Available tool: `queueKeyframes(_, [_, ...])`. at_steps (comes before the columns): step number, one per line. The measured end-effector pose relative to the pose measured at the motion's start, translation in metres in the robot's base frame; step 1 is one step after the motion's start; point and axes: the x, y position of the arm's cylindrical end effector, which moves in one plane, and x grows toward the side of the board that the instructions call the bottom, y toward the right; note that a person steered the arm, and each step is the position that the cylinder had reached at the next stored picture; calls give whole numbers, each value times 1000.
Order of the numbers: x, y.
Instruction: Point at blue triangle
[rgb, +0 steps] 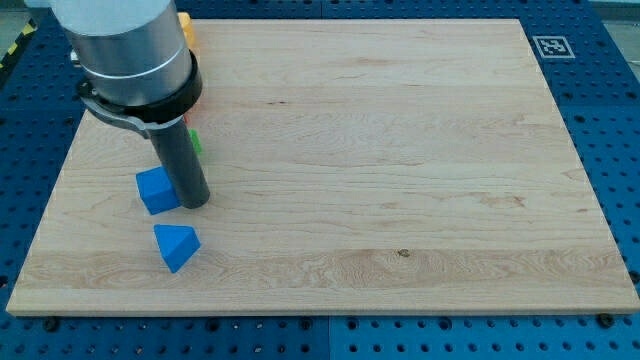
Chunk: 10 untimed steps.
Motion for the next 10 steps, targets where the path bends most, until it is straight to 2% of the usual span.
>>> queueKeyframes(2, [0,5])
queueKeyframes(4, [22,70])
queueKeyframes(5, [49,59])
queueKeyframes(6, [56,47])
queueKeyframes(10, [57,38])
